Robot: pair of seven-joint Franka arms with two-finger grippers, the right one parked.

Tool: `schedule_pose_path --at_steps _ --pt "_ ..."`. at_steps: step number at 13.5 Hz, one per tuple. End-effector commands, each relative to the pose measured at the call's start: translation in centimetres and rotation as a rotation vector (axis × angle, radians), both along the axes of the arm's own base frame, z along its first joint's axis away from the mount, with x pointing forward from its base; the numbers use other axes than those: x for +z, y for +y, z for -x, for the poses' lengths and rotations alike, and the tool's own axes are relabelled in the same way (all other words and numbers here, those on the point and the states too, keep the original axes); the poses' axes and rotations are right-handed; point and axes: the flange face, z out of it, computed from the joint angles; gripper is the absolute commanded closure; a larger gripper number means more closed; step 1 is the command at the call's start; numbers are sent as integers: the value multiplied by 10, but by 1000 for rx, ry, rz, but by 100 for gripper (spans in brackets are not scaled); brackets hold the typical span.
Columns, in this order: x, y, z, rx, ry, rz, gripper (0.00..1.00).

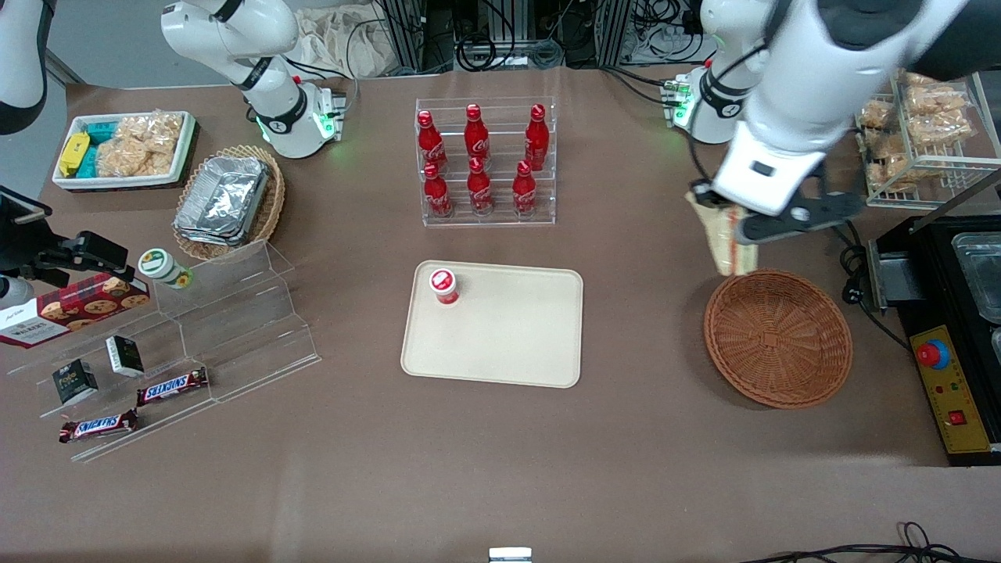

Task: Place sandwich from basket to tray
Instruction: 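Carry the sandwich over the cream tray with the left gripper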

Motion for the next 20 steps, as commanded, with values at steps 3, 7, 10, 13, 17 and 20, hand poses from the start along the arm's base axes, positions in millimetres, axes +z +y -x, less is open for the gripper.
schedule_pose_path --at_steps 3,7,10,13,17,20 --pt "-90 -60 -41 98 8 94 100" --pt "-199 -126 -53 129 -24 78 100" --pt "-282 -164 -51 143 -43 78 100" --pt "-330 -176 -48 144 -22 88 100" --pt "-361 -175 -53 148 -19 94 72" --pt "-362 -182 -50 189 -38 115 0"
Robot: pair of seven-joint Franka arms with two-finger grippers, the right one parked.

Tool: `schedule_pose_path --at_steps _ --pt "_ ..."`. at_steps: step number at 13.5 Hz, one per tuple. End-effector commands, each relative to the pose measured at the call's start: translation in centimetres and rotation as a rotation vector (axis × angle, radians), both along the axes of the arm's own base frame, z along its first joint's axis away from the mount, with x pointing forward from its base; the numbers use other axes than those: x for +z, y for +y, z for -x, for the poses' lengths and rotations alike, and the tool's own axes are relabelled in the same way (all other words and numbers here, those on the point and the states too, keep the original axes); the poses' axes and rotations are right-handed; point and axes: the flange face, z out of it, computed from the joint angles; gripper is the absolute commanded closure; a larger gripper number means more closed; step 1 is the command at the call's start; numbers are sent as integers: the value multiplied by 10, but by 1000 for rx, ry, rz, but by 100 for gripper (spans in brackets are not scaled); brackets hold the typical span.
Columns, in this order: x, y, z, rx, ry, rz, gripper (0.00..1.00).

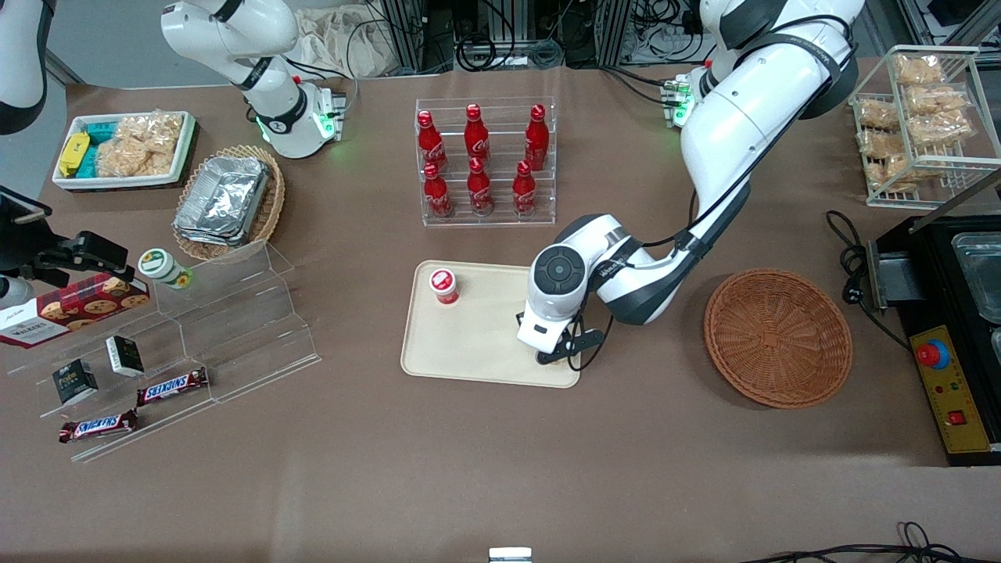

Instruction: Place sandwich from basket to tray

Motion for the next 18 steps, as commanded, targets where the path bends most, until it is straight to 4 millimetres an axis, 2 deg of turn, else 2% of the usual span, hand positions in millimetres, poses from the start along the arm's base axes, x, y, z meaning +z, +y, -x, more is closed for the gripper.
schedule_pose_path --at_steps 1,2,3,5,8,12,15,17,18 --pt "11 -10 -3 58 -41 -5 0" --pt "22 -6 -7 97 -54 -8 0" --pt "52 1 -13 141 -91 -2 0" --pt "112 30 -28 214 -145 -20 0" --pt "190 68 -34 291 -191 -20 0" --pt "273 149 -41 312 -175 -24 0" --pt "316 217 -37 214 -104 -1 0" --pt "327 246 -33 122 -69 -31 0" --pt "332 270 -36 112 -63 -33 0"
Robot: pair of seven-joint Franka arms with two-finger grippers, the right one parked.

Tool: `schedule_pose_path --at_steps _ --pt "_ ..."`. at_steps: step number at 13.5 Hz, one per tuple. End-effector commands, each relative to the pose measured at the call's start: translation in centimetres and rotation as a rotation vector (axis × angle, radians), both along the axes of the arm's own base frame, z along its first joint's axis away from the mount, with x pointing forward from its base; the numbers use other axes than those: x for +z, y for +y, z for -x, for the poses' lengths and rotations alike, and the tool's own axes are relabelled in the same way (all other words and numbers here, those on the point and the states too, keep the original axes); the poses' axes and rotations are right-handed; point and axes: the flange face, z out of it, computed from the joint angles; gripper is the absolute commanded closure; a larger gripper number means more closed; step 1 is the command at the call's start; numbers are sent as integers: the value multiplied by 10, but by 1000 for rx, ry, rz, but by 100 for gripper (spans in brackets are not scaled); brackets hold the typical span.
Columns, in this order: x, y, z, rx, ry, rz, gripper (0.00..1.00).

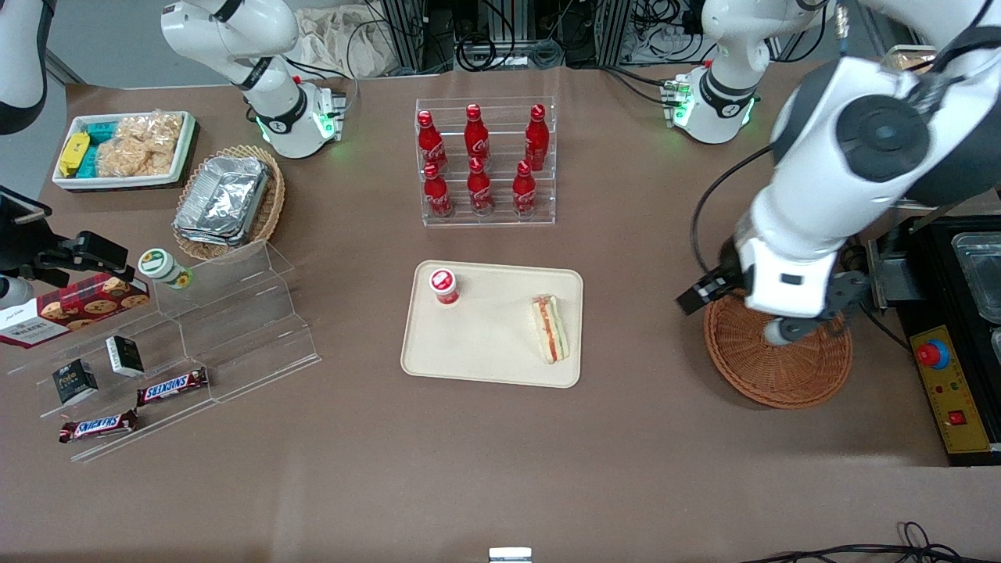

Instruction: Place sandwich from basket to tray

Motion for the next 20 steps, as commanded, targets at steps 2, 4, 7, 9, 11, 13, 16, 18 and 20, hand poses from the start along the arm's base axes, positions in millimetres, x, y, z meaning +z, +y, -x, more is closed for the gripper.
schedule_pose_path --at_steps 2,4,7,9,11,13,16,18,20 --pt "21 54 11 -101 25 -3 0" --pt "29 80 16 -171 30 -11 0" --pt "36 118 31 -278 35 -28 0" --pt "38 146 49 -328 26 -4 0" --pt "42 175 71 -365 -6 22 0" --pt "37 191 93 -383 -39 26 0" --pt "31 199 105 -371 -60 28 0" --pt "30 199 102 -397 -48 9 0" --pt "38 202 98 -388 -53 17 0"
